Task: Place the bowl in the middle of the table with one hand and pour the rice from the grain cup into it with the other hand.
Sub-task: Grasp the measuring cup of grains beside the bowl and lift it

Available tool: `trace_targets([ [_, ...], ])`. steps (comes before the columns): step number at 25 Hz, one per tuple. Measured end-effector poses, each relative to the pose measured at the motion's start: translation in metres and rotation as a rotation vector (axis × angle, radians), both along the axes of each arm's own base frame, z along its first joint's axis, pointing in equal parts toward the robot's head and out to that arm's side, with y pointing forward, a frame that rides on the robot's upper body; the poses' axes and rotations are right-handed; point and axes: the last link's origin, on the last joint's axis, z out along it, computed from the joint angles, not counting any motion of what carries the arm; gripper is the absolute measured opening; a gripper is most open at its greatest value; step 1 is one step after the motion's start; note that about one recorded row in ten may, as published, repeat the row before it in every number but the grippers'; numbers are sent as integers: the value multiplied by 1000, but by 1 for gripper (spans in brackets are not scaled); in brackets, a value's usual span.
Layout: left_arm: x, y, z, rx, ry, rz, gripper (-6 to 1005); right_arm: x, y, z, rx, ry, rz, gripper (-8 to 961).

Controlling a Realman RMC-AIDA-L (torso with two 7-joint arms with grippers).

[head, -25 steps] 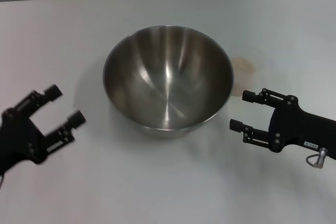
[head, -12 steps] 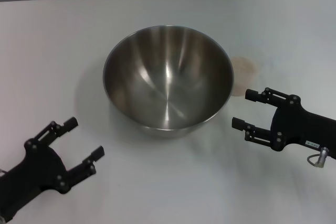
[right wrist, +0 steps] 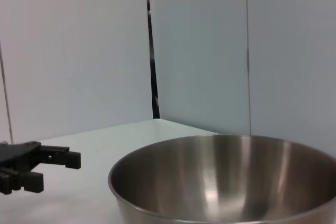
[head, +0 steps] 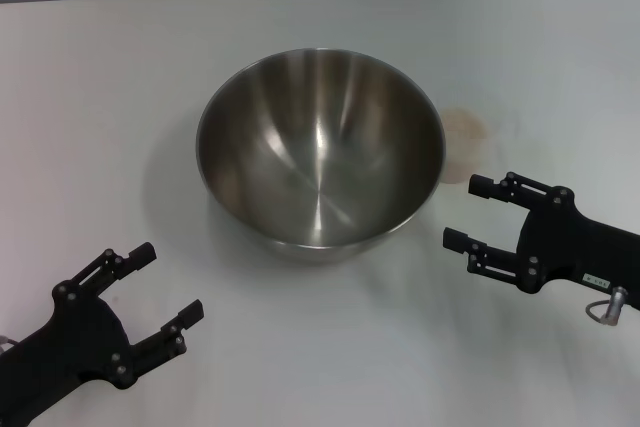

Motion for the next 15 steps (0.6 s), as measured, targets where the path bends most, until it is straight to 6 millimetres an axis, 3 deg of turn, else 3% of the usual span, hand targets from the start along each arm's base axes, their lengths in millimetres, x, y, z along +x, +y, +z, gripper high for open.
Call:
trace_targets([
  [5,0,0,0,-1,-1,-3,819,5,-10,1,79,70,-63,720],
  [8,0,0,1,0,0,-4,819,9,-22,0,237,130,-114,720],
  [9,0,0,1,1,0,-5,819,11,-27,-1,369,145,-162,720],
  [15,1,1,1,2,1,-10,819,16,-28,-14,543,101,-285,720],
])
